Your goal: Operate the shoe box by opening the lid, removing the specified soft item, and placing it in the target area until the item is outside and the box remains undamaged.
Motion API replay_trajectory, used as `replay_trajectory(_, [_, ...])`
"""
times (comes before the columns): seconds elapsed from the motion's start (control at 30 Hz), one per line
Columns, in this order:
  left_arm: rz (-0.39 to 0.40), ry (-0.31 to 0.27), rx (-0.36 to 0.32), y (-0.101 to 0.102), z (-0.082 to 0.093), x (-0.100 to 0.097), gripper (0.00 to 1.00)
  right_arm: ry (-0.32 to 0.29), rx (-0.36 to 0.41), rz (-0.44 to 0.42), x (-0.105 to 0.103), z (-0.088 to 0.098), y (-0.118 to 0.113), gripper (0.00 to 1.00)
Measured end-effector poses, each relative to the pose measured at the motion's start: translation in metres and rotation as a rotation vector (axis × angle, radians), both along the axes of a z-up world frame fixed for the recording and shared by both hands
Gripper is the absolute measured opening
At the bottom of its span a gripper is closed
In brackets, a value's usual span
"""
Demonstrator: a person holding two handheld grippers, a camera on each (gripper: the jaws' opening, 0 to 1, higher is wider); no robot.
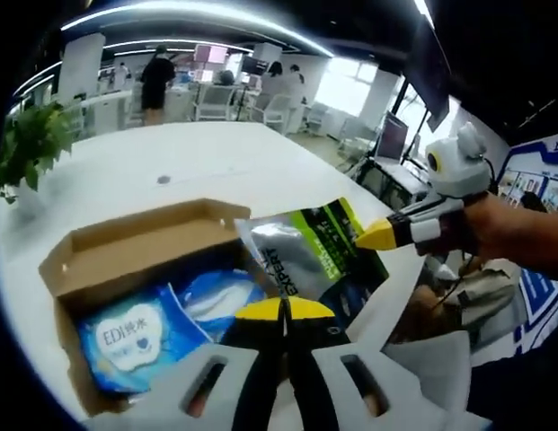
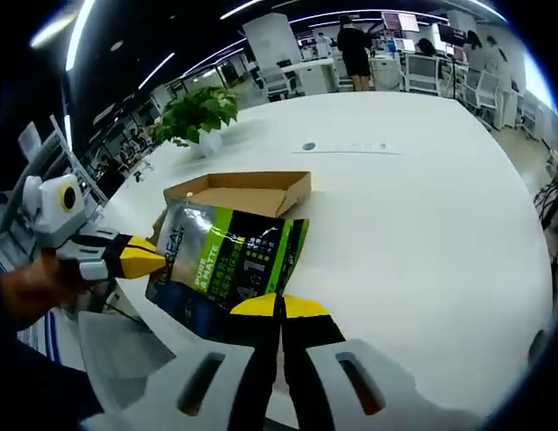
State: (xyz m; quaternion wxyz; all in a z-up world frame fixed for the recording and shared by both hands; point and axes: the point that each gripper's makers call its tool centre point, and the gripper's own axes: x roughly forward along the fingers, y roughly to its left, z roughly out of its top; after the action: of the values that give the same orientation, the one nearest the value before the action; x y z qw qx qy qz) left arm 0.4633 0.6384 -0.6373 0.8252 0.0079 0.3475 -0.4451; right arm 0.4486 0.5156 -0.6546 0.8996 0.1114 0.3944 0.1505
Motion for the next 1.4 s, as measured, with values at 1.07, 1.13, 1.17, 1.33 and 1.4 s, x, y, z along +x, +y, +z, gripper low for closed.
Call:
replay_trajectory(1.07, [-0.126, 0.051, 0.127, -0.109, -0.057, 0.011, 0.0, 0.053, 0.043, -0.082, 0.008, -0.05, -0.108, 0.0])
replay_trajectory(1.13, [-0.131, 0.056, 0.134, -0.113, -0.061, 0.013, 0.0, 0.057, 0.047, -0.087, 0.009, -0.054, -0.112, 0.0])
replay_trajectory(1.17, [-0.135, 0.056, 0.138, -0.114, -0.063, 0.013, 0.0, 0.063, 0.05, -0.09, 0.01, -0.057, -0.114, 0.0])
replay_trajectory(1.33, [-0.142, 0.064, 0.159, -0.122, -0.072, 0.019, 0.0, 0.066, 0.056, -0.098, 0.015, -0.062, -0.12, 0.0])
replay_trajectory(1.4, [-0.146, 0.066, 0.166, -0.125, -0.076, 0.021, 0.0, 0.069, 0.057, -0.098, 0.017, -0.066, -0.123, 0.0])
